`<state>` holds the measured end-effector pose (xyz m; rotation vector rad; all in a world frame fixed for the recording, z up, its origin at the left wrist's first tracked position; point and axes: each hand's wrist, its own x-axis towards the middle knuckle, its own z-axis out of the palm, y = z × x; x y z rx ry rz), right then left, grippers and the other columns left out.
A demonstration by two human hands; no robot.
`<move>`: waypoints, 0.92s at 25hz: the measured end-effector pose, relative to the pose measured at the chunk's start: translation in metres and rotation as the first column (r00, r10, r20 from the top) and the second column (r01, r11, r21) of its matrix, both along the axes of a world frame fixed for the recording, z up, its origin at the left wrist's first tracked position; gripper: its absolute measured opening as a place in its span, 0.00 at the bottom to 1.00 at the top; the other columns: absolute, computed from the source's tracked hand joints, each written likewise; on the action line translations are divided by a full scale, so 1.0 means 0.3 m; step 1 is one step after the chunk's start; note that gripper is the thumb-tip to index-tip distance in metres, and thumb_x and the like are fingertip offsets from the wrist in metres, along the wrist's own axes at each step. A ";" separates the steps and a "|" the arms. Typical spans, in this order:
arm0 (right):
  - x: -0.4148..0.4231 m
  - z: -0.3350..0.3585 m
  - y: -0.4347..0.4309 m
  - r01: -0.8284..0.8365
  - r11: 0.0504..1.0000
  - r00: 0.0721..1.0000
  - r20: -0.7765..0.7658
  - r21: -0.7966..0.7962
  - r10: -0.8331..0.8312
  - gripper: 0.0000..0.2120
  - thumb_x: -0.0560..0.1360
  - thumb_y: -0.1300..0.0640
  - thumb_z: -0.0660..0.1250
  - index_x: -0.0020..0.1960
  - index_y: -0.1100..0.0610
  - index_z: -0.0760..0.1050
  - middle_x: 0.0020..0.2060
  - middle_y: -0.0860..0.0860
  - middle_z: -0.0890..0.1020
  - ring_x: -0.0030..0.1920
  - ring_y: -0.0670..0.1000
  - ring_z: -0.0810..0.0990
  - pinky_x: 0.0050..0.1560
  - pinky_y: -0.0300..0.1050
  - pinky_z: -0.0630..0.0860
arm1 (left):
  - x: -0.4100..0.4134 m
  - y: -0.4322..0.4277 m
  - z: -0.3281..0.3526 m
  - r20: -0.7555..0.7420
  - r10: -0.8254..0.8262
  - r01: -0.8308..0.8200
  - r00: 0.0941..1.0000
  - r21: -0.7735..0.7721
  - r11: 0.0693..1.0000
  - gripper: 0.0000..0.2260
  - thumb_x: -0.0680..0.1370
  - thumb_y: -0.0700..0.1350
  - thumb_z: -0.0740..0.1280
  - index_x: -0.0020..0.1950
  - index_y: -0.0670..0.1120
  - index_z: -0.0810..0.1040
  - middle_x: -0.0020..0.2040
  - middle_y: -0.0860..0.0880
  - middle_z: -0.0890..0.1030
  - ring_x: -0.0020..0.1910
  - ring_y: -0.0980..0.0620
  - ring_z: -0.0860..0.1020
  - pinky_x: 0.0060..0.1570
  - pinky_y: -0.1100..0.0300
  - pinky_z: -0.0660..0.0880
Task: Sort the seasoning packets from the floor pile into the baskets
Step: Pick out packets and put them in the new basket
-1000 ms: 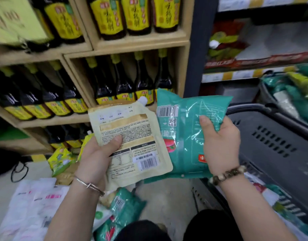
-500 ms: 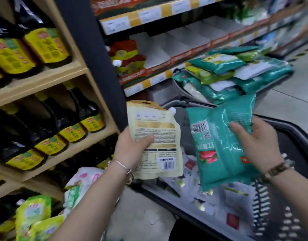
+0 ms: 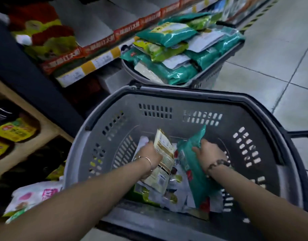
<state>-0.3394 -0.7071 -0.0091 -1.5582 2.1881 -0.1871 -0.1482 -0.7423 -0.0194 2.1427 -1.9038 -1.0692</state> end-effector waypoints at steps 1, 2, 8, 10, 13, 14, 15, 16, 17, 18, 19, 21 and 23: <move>-0.006 -0.035 -0.004 0.010 0.999 1.000 0.025 0.036 -0.011 0.11 0.79 0.48 0.59 0.47 0.56 0.68 0.49 0.59 0.80 0.50 0.59 0.79 0.42 0.48 0.71 | -0.018 0.001 -0.046 0.002 0.001 -0.001 1.000 0.044 0.999 0.16 0.73 0.44 0.68 0.60 0.44 0.74 0.57 0.42 0.79 0.54 0.42 0.77 0.48 0.58 0.74; -0.019 -0.070 -0.002 0.047 0.996 0.996 0.073 0.072 -0.052 0.11 0.78 0.49 0.60 0.48 0.58 0.70 0.51 0.61 0.80 0.52 0.60 0.78 0.44 0.48 0.71 | -0.030 0.005 -0.092 -0.024 0.027 -0.025 0.999 0.084 0.996 0.16 0.73 0.43 0.68 0.59 0.44 0.75 0.57 0.42 0.79 0.54 0.42 0.77 0.51 0.57 0.75; -0.110 -0.263 0.052 0.300 0.826 0.766 0.396 0.477 -0.507 0.22 0.76 0.55 0.65 0.65 0.67 0.69 0.62 0.63 0.74 0.61 0.61 0.74 0.62 0.51 0.71 | -0.023 0.020 -0.275 -0.078 0.184 -0.147 0.980 0.347 0.926 0.19 0.69 0.38 0.72 0.59 0.38 0.76 0.56 0.40 0.79 0.52 0.44 0.78 0.50 0.58 0.76; -0.126 -0.294 0.058 0.407 0.812 0.745 0.362 0.418 -0.560 0.19 0.79 0.58 0.59 0.67 0.66 0.66 0.64 0.62 0.72 0.62 0.61 0.73 0.58 0.48 0.72 | -0.013 0.036 -0.292 -0.016 0.184 -0.161 0.983 0.413 0.896 0.24 0.70 0.41 0.74 0.64 0.38 0.72 0.60 0.41 0.77 0.54 0.45 0.77 0.48 0.61 0.73; -0.125 -0.289 0.071 0.409 0.908 0.907 0.072 0.097 -0.416 0.16 0.80 0.62 0.54 0.67 0.60 0.63 0.63 0.60 0.72 0.60 0.59 0.74 0.51 0.46 0.71 | 0.012 0.062 -0.304 0.195 -0.089 0.034 0.977 0.266 0.963 0.45 0.68 0.49 0.74 0.75 0.46 0.49 0.69 0.41 0.66 0.64 0.43 0.70 0.59 0.54 0.70; -0.112 -0.281 0.074 0.213 0.975 0.974 -0.093 0.064 -0.206 0.20 0.78 0.60 0.59 0.68 0.56 0.59 0.65 0.59 0.69 0.63 0.58 0.71 0.57 0.48 0.71 | 0.014 0.070 -0.307 0.325 -0.264 0.220 0.908 0.168 0.961 0.48 0.68 0.51 0.74 0.76 0.50 0.44 0.72 0.41 0.61 0.68 0.42 0.66 0.62 0.51 0.67; -0.099 -0.300 0.080 0.004 0.995 0.988 -0.153 0.099 0.011 0.31 0.74 0.56 0.66 0.71 0.53 0.54 0.70 0.57 0.63 0.68 0.58 0.66 0.66 0.52 0.66 | 0.012 0.080 -0.311 0.442 -0.416 0.411 0.794 0.113 0.904 0.49 0.67 0.54 0.73 0.76 0.52 0.41 0.74 0.40 0.53 0.72 0.41 0.59 0.66 0.48 0.63; -0.082 -0.321 0.089 -0.151 0.966 0.978 -0.112 0.209 0.177 0.43 0.70 0.49 0.71 0.74 0.49 0.47 0.74 0.55 0.53 0.73 0.58 0.56 0.71 0.57 0.55 | 0.007 0.090 -0.321 0.510 -0.531 0.547 0.676 0.135 0.826 0.50 0.68 0.57 0.72 0.76 0.51 0.39 0.76 0.40 0.44 0.75 0.40 0.50 0.70 0.45 0.56; -0.061 -0.338 0.097 -0.245 0.913 0.960 -0.052 0.327 0.276 0.53 0.66 0.44 0.73 0.75 0.46 0.39 0.75 0.53 0.43 0.75 0.59 0.45 0.71 0.61 0.45 | 0.002 0.096 -0.327 0.525 -0.625 0.617 0.577 0.221 0.755 0.52 0.69 0.59 0.71 0.76 0.49 0.36 0.76 0.40 0.37 0.75 0.40 0.42 0.71 0.42 0.50; -0.053 -0.362 0.106 -0.299 0.857 0.938 -0.037 0.420 0.346 0.59 0.63 0.40 0.74 0.74 0.45 0.32 0.73 0.53 0.34 0.74 0.59 0.36 0.70 0.64 0.38 | -0.001 0.092 -0.343 0.490 -0.687 0.621 0.537 0.321 0.715 0.53 0.69 0.60 0.71 0.76 0.47 0.34 0.75 0.40 0.33 0.75 0.40 0.38 0.72 0.42 0.47; -0.054 -0.392 0.109 -0.328 0.810 0.917 -0.044 0.485 0.397 0.63 0.60 0.37 0.75 0.72 0.44 0.27 0.69 0.53 0.27 0.73 0.60 0.32 0.68 0.66 0.35 | -0.002 0.082 -0.361 0.426 -0.720 0.588 0.548 0.416 0.694 0.55 0.68 0.61 0.72 0.75 0.46 0.33 0.74 0.40 0.32 0.75 0.39 0.37 0.72 0.42 0.46; -0.064 -0.445 0.111 -0.334 0.777 0.901 -0.062 0.534 0.430 0.68 0.56 0.34 0.75 0.70 0.45 0.24 0.64 0.53 0.23 0.71 0.61 0.29 0.67 0.69 0.35 | -0.005 0.066 -0.393 0.350 -0.749 0.544 0.562 0.526 0.654 0.57 0.67 0.60 0.73 0.74 0.44 0.31 0.74 0.39 0.31 0.74 0.38 0.36 0.72 0.42 0.47; -0.058 -0.484 0.100 -0.313 0.765 0.899 -0.084 0.563 0.429 0.70 0.54 0.33 0.75 0.69 0.46 0.21 0.64 0.54 0.22 0.70 0.62 0.28 0.67 0.71 0.36 | -0.010 0.065 -0.417 0.379 -0.770 0.547 0.514 0.547 0.634 0.58 0.67 0.60 0.73 0.73 0.43 0.29 0.73 0.38 0.30 0.74 0.37 0.36 0.72 0.42 0.48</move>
